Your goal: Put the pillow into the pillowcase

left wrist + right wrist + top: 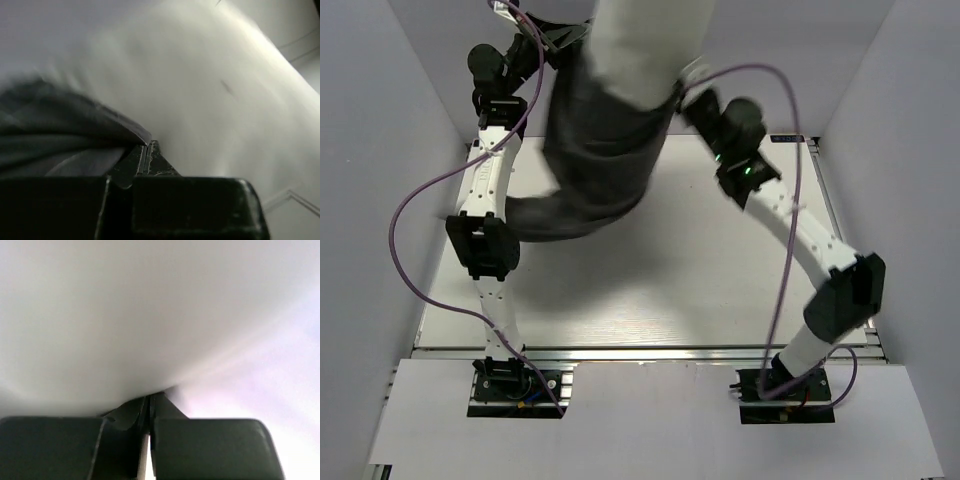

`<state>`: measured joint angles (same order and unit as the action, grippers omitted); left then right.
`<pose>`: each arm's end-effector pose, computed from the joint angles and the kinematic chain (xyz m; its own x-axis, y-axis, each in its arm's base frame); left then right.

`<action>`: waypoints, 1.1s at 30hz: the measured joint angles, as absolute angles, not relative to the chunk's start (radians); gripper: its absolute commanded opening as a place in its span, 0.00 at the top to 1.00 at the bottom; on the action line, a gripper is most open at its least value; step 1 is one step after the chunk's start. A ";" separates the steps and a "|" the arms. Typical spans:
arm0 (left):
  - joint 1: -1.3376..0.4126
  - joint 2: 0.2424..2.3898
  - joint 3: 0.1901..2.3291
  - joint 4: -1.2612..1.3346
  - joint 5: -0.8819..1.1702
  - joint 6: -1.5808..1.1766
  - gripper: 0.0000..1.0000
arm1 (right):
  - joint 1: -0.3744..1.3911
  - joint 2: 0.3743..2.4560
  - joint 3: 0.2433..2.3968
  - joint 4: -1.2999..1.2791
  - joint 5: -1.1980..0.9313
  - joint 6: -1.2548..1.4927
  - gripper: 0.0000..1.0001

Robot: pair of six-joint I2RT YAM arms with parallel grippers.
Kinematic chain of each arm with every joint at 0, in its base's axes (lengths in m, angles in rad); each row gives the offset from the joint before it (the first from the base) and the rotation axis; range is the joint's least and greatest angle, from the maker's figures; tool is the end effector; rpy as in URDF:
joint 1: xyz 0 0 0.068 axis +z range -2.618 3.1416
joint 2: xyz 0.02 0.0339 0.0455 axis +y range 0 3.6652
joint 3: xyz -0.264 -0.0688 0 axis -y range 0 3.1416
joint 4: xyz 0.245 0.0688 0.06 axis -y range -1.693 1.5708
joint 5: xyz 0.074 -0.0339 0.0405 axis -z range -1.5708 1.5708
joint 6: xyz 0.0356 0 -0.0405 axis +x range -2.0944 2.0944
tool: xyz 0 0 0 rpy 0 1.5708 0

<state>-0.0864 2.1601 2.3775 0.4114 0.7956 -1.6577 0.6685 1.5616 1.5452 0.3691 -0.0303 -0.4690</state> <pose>0.4691 -0.0662 0.5026 -0.6844 -0.6405 -0.3483 0.5286 -0.1068 -0.8421 0.2868 0.2279 0.4713 0.5319 -0.1556 -0.8324 -0.4500 0.7807 -0.4335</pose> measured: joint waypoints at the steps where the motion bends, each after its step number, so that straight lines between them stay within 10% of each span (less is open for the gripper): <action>1: -0.083 2.160 2.377 0.409 0.785 -1.658 1.00 | 0.585 1.617 1.601 0.372 0.007 -0.459 1.00; 6: -0.080 2.161 2.375 0.405 0.770 -1.658 1.00 | 0.443 1.654 1.581 0.334 0.131 -0.411 1.00; 13: -0.094 2.171 2.369 0.410 0.802 -1.662 1.00 | 1.064 1.282 1.211 0.359 0.018 -0.558 1.00; 21: -0.091 2.153 2.334 0.447 0.760 -1.660 1.00 | 0.553 1.512 1.515 0.385 0.041 -0.425 1.00; 26: -0.095 2.156 2.334 0.416 0.786 -1.650 1.00 | 0.719 1.381 1.269 0.430 0.099 -0.535 1.00; 33: -0.109 2.160 2.334 0.438 0.756 -1.656 1.00 | 0.535 1.553 1.565 0.441 -0.011 -0.467 1.00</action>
<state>-0.1093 2.1601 2.3344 0.4381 0.7563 -1.6558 0.5346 1.5532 1.5654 0.4412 -0.0109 -0.4675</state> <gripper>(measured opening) 0.009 0.012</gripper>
